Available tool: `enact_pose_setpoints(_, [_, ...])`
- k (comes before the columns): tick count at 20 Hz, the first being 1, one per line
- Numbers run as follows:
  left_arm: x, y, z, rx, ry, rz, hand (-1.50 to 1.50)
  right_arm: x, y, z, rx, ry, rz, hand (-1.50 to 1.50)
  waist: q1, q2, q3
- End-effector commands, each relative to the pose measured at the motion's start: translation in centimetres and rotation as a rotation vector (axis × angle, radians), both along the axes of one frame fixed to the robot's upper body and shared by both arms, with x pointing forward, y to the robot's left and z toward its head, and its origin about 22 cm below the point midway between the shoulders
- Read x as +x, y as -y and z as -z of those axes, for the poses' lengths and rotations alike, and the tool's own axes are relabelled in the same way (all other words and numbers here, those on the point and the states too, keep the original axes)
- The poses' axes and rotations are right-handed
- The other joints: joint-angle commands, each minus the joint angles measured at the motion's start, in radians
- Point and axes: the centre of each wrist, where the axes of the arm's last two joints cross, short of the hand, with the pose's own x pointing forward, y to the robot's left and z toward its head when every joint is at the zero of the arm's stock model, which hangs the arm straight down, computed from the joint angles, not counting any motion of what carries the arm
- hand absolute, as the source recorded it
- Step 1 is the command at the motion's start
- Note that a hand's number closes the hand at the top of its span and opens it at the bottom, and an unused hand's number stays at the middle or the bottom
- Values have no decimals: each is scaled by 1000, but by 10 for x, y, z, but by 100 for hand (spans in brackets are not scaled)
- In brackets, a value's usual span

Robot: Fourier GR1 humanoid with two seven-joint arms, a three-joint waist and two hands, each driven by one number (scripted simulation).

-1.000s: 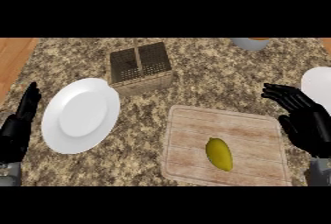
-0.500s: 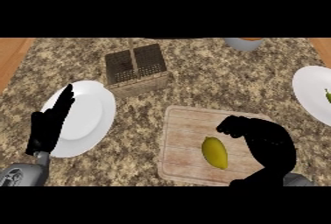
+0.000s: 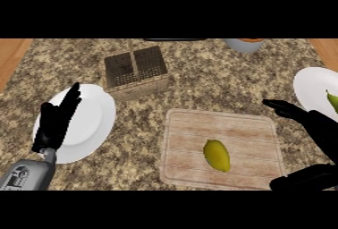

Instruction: Pick the lemon from the cutting board and place it in the basket

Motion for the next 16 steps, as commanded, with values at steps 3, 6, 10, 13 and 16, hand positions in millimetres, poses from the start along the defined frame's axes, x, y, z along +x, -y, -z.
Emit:
enact_pose_setpoints(3, [3, 6, -2, 6, -3, 17, 0, 7, 44, -59, -474, -44, -71, -150, 19, 3, 0])
enact_pose_setpoints(6, [12, 2, -9, -11, -2, 18, 0, 5, 48, -73, -583, -107, -195, -150, 15, 3, 0])
enact_pose_setpoints(10, [7, 6, -2, -9, 3, 9, 0, 2, 54, -63, -564, -142, -244, -150, 22, 2, 1])
enact_pose_setpoints(13, [14, 3, -16, -7, -7, 12, 0, -4, 52, -52, -570, -154, -220, -150, 19, 2, 1])
enact_pose_setpoints(16, [18, 0, -21, -8, -6, 10, 0, -3, 50, -38, -568, -165, -210, -150, 22, 2, 1])
